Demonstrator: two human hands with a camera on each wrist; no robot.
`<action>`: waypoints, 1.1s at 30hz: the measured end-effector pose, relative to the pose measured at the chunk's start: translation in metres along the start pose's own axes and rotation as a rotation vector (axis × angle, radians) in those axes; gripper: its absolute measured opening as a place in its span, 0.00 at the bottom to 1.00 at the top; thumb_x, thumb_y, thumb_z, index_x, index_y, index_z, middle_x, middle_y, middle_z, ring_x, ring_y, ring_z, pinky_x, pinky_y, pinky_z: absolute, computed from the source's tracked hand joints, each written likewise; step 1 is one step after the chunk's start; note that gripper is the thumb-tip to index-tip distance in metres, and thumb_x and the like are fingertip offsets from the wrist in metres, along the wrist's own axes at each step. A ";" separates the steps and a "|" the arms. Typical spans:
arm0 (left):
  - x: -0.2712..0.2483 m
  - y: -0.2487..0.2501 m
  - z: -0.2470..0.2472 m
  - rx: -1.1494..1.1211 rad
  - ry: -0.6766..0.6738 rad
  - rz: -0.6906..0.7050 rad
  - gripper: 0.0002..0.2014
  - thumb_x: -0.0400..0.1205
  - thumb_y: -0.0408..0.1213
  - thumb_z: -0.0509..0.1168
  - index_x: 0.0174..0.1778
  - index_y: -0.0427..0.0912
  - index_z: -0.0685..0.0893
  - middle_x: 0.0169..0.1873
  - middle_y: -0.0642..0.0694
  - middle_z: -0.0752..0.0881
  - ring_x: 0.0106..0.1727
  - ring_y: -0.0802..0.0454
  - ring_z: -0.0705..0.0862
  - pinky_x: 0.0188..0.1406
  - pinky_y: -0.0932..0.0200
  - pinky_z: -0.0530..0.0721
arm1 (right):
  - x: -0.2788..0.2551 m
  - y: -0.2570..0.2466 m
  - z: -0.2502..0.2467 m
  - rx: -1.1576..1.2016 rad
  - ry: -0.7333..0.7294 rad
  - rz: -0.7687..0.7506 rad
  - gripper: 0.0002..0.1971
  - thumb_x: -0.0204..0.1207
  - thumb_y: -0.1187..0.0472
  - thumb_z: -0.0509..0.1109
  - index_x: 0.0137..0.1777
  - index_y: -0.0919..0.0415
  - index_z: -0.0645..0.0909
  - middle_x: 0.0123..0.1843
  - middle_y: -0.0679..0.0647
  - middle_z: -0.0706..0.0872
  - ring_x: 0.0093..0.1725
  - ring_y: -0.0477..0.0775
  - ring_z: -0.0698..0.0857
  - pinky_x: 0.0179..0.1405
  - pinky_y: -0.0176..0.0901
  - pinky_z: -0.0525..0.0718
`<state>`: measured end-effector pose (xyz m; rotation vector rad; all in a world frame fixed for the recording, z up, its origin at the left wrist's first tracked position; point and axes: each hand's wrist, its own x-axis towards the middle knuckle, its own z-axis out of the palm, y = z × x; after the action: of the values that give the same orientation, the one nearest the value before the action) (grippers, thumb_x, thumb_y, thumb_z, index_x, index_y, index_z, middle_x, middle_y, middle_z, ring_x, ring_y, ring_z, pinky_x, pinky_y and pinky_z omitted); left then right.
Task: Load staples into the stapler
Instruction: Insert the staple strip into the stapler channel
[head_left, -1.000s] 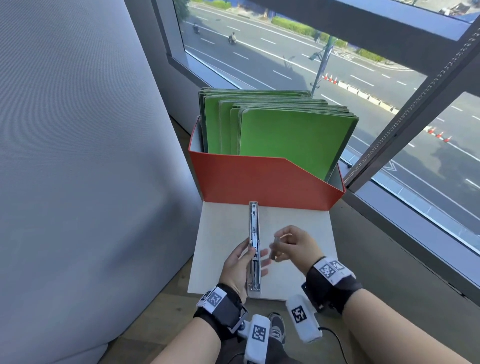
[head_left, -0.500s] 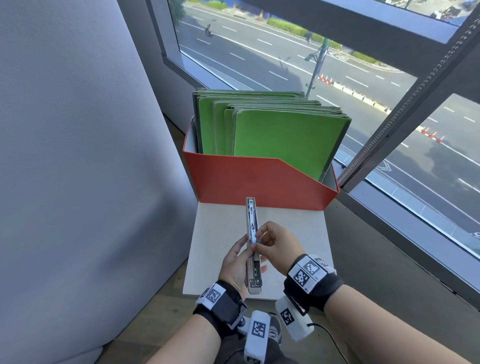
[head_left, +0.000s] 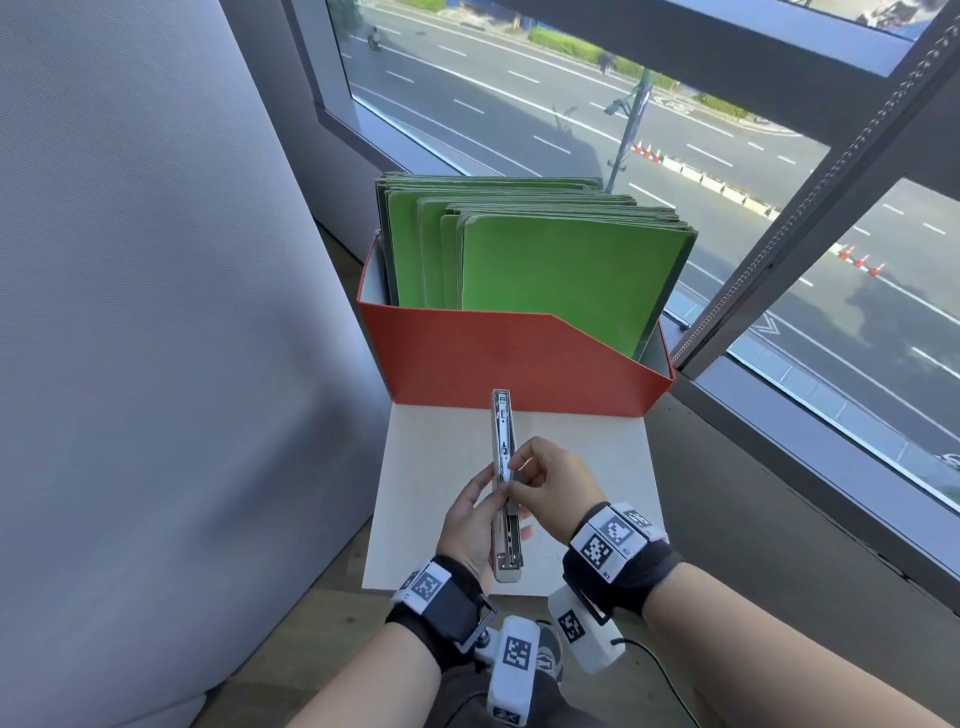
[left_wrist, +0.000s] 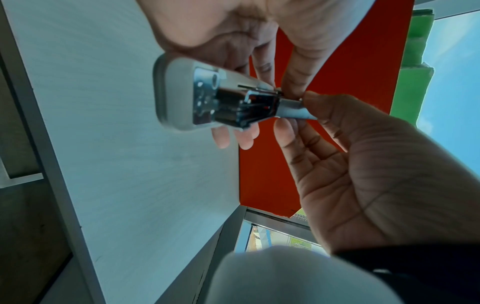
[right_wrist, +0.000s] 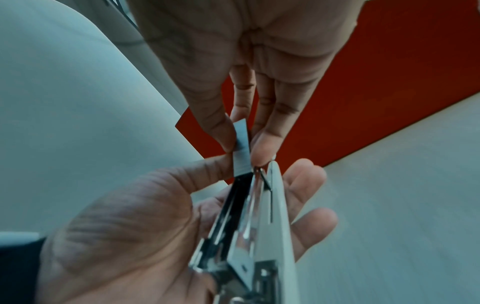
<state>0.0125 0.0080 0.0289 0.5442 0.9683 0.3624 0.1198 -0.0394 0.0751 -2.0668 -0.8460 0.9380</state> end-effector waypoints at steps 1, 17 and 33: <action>0.000 0.000 0.000 -0.001 0.001 -0.003 0.12 0.80 0.32 0.65 0.55 0.52 0.85 0.31 0.46 0.92 0.33 0.52 0.90 0.60 0.37 0.82 | -0.001 -0.001 0.000 -0.004 -0.005 0.003 0.10 0.69 0.68 0.71 0.40 0.51 0.76 0.39 0.64 0.89 0.35 0.59 0.89 0.23 0.44 0.87; 0.000 0.001 -0.006 -0.044 0.021 0.008 0.11 0.82 0.33 0.63 0.55 0.50 0.85 0.30 0.47 0.93 0.28 0.53 0.90 0.24 0.58 0.87 | -0.008 0.009 0.009 -0.049 -0.050 -0.053 0.09 0.69 0.70 0.72 0.42 0.56 0.78 0.43 0.60 0.87 0.37 0.54 0.85 0.30 0.45 0.90; 0.000 0.009 -0.005 -0.107 0.013 -0.027 0.16 0.83 0.37 0.62 0.67 0.47 0.81 0.58 0.31 0.88 0.42 0.40 0.85 0.20 0.62 0.79 | -0.038 0.042 0.017 -0.384 -0.058 -0.404 0.15 0.78 0.53 0.67 0.62 0.53 0.85 0.54 0.53 0.85 0.55 0.55 0.78 0.53 0.44 0.81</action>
<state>0.0079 0.0165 0.0313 0.4312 0.9620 0.3916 0.0978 -0.0860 0.0462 -2.0653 -1.5034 0.6506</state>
